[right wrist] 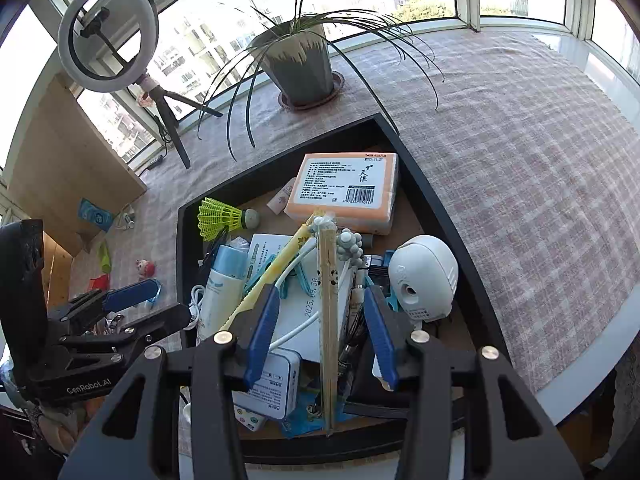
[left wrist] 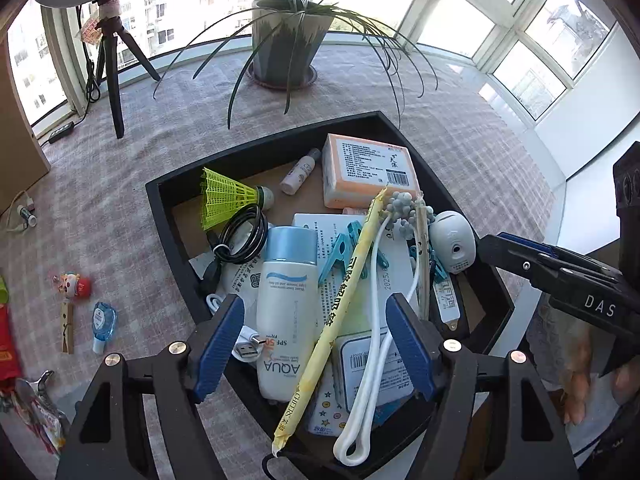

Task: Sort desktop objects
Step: 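Carry the straw packet with the left gripper while the right carries chopsticks, both into tray, then move the left gripper to the red snack bag and close on it, then lift the red snack bag into the black tray and open the left gripper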

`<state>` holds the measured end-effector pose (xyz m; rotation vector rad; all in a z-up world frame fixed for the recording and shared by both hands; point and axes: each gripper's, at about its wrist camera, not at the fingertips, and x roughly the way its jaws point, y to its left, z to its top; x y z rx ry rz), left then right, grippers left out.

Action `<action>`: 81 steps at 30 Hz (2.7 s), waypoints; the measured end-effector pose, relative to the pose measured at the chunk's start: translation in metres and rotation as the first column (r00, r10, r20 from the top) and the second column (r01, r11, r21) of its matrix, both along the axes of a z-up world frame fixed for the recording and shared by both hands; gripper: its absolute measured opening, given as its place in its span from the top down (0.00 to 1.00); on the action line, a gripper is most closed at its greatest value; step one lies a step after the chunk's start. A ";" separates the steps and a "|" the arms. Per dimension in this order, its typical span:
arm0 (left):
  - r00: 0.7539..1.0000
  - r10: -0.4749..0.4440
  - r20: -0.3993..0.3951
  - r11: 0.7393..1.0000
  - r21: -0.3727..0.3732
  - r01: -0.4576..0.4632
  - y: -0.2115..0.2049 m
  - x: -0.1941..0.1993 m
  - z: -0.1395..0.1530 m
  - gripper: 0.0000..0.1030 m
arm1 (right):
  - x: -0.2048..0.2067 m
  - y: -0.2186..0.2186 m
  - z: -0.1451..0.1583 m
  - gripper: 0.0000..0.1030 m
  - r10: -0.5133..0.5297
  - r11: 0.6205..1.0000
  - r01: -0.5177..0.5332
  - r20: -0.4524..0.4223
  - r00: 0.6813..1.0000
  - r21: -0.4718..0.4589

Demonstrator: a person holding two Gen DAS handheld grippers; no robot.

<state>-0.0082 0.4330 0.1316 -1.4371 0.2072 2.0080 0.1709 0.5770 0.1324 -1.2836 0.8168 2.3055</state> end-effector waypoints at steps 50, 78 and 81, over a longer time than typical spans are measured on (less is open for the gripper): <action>0.826 0.551 0.115 0.834 -0.087 -0.545 -0.443 -0.138 -0.075 0.28 | -0.337 -0.373 -0.062 0.40 0.612 0.785 -0.599 0.052 0.789 -0.156; 0.858 0.497 0.126 0.864 0.020 -0.504 -0.422 -0.142 -0.073 0.39 | -0.378 -0.410 -0.108 0.45 0.585 0.770 -0.546 0.023 0.811 -0.330; 0.867 0.489 0.096 0.869 0.031 -0.494 -0.409 -0.139 -0.057 0.39 | -0.372 -0.401 -0.093 0.45 0.580 0.776 -0.551 0.003 0.815 -0.308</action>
